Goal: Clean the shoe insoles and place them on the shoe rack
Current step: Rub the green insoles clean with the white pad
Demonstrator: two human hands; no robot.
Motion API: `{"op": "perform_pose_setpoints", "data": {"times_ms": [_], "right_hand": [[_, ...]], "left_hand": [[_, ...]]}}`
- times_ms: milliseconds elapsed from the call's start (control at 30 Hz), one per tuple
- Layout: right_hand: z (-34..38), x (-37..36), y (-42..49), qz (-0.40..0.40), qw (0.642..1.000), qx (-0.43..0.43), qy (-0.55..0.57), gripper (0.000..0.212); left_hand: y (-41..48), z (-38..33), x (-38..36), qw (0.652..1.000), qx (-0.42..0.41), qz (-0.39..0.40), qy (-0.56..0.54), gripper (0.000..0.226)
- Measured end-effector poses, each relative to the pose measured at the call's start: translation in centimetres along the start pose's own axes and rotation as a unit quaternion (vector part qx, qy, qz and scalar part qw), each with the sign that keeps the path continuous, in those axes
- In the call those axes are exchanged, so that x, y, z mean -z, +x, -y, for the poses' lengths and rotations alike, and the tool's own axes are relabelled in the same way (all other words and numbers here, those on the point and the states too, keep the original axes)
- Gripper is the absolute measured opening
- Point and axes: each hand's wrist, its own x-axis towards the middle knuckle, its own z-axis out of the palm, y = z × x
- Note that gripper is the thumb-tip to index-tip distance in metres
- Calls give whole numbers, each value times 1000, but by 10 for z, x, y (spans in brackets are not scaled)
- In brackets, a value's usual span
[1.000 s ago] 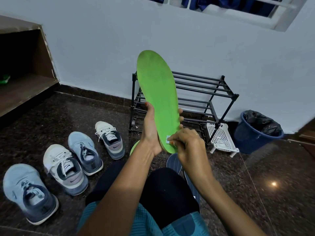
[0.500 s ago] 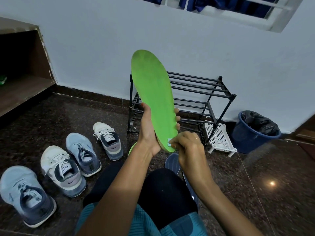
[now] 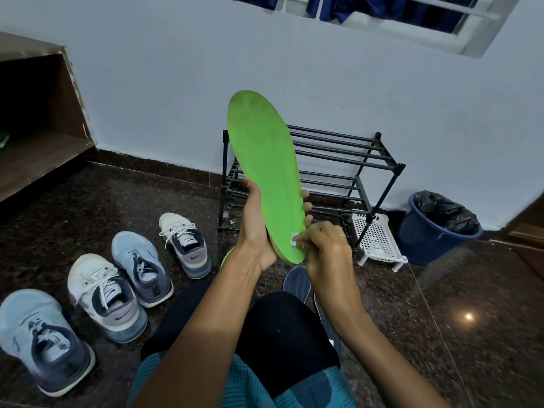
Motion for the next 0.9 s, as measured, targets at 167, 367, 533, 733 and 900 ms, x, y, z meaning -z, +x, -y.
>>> {"op": "perform_pose_setpoints", "data": {"times_ms": [167, 367, 533, 733, 900], "right_hand": [[8, -4, -7, -5, 1000, -6, 29, 18], [12, 1, -14, 38, 996, -16, 76, 22], [3, -2, 4, -28, 999, -31, 27, 18], [7, -8, 1, -36, 998, -33, 49, 18], [15, -6, -12, 0, 994, -29, 101, 20]], "left_hand": [[0, -1, 3, 1000, -3, -12, -7, 86], [1, -2, 2, 1000, 0, -12, -23, 84], [0, 0, -1, 1000, 2, -14, -6, 80], [1, 0, 3, 1000, -5, -26, -13, 82], [2, 1, 4, 999, -9, -27, -16, 84]]}}
